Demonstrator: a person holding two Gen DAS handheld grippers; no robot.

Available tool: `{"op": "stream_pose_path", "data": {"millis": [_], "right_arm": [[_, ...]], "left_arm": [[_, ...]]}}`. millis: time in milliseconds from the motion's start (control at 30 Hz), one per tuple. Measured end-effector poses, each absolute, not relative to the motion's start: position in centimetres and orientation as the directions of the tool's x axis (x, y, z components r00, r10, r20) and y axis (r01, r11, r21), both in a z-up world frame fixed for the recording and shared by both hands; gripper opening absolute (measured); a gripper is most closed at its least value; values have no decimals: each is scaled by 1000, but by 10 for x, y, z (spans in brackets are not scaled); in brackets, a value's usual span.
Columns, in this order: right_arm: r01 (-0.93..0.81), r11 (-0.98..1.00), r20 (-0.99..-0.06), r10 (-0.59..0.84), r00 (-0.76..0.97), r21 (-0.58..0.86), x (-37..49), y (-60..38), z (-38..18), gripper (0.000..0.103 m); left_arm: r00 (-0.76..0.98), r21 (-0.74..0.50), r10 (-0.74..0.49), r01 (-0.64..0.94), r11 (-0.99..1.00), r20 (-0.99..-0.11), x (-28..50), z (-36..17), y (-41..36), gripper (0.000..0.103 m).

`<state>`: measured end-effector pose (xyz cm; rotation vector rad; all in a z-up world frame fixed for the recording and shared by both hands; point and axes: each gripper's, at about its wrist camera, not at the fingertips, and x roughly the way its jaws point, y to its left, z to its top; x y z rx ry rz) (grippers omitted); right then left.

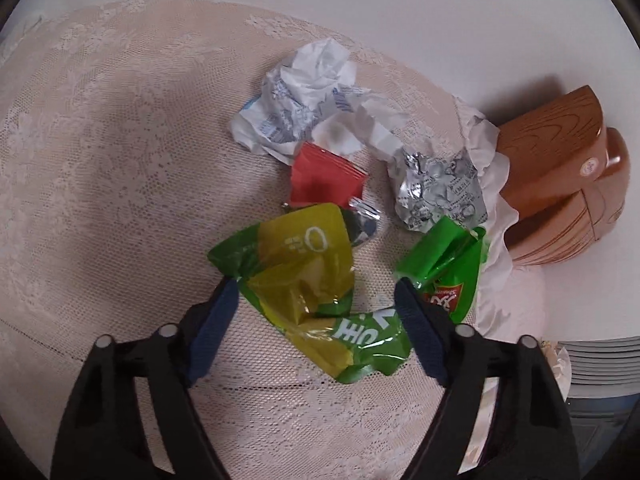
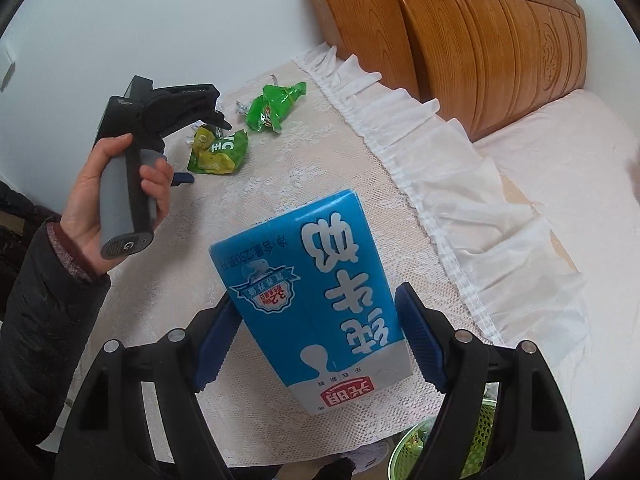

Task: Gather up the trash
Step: 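Grasp the yellow-green snack wrapper with the left tool while the right tool grasps the blue milk carton, then carry the wrapper and milk carton over the wastebasket and open both tools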

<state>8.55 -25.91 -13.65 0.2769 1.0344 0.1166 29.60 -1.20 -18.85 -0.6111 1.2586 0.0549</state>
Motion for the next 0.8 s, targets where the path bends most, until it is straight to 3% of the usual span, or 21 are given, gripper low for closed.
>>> {"op": "stream_pose_path", "data": {"millis": [67, 400, 800], "right_arm": [[37, 959, -831, 224, 509, 281, 83, -259, -136, 77], [40, 961, -822, 213, 528, 275, 65, -257, -130, 77], [96, 959, -836, 182, 517, 268, -3, -258, -133, 77]], "left_arm": [[317, -400, -294, -353, 846, -902, 295, -190, -18, 53], [330, -369, -276, -264, 891, -903, 264, -174, -7, 52], [389, -265, -294, 128, 956, -873, 113, -104, -6, 52]]}}
